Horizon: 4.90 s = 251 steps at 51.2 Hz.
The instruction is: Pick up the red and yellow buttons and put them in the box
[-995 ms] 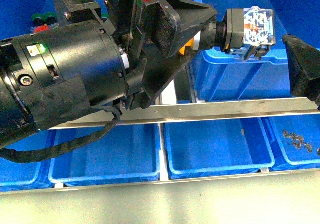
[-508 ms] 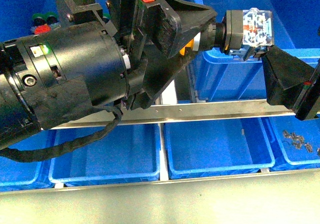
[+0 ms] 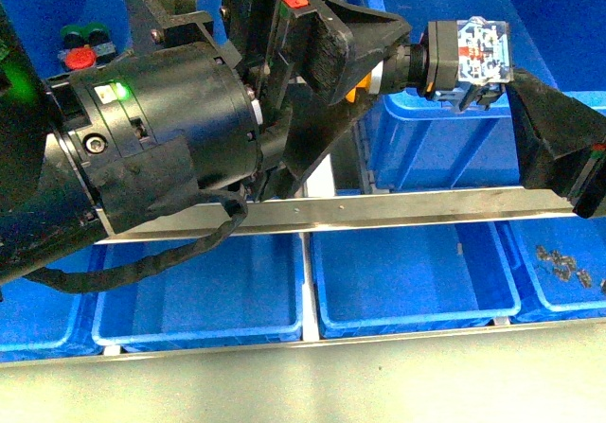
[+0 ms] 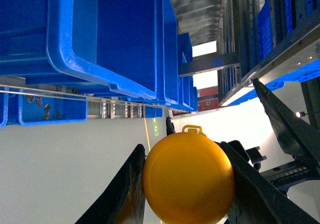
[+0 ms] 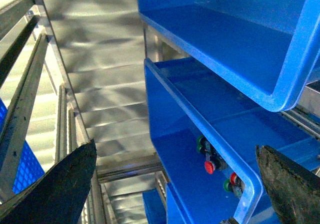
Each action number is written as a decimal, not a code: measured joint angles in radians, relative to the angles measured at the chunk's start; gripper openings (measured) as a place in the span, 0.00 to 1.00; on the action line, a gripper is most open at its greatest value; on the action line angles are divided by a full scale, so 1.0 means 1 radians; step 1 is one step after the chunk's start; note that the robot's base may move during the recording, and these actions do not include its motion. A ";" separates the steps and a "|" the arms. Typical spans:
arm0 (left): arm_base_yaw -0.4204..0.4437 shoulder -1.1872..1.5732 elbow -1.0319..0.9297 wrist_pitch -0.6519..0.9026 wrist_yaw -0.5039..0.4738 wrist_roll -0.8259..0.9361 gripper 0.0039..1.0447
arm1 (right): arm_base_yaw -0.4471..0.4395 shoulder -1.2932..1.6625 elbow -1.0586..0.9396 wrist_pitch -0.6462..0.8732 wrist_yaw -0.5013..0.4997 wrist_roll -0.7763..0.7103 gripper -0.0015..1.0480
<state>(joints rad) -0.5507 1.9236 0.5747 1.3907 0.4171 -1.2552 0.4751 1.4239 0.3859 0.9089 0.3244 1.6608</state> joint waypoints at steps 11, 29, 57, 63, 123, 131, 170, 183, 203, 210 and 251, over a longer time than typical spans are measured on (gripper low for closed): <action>-0.009 0.010 0.038 0.000 -0.007 -0.008 0.32 | 0.003 0.017 0.000 0.008 -0.001 0.000 0.93; -0.031 0.014 0.097 0.000 -0.023 -0.028 0.32 | 0.016 0.021 0.004 0.008 -0.001 0.000 0.93; -0.082 0.061 0.169 0.000 -0.053 -0.046 0.32 | 0.015 0.007 0.008 0.001 -0.004 -0.008 0.93; -0.091 0.076 0.174 0.000 -0.056 -0.048 0.32 | 0.009 0.006 0.008 0.001 -0.005 -0.016 0.93; -0.100 0.092 0.175 0.010 -0.077 -0.120 0.74 | 0.027 0.018 0.047 -0.014 0.024 -0.093 0.37; -0.100 0.092 0.175 0.010 -0.077 -0.121 0.91 | 0.027 0.020 0.058 -0.029 0.039 -0.111 0.37; 0.656 -0.816 -0.148 -0.433 0.351 0.269 0.92 | 0.064 0.065 0.147 -0.117 0.129 -0.260 0.37; 1.019 -1.183 -0.257 -0.703 0.700 0.412 0.92 | 0.063 0.031 0.150 -0.158 0.162 -0.344 0.37; 1.526 -1.229 -0.359 -0.808 1.007 0.390 0.92 | 0.073 0.007 0.120 -0.053 0.366 -0.727 0.37; 1.503 -1.244 -0.362 -1.086 0.991 0.532 0.92 | 0.074 0.003 0.108 0.041 0.413 -0.995 0.37; 0.756 -1.859 -0.520 -1.373 -0.221 1.241 0.02 | 0.100 0.042 0.117 0.159 0.461 -1.419 0.37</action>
<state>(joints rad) 0.2058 0.0643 0.0547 0.0181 0.1963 -0.0147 0.5751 1.4658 0.5030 1.0683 0.7853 0.2417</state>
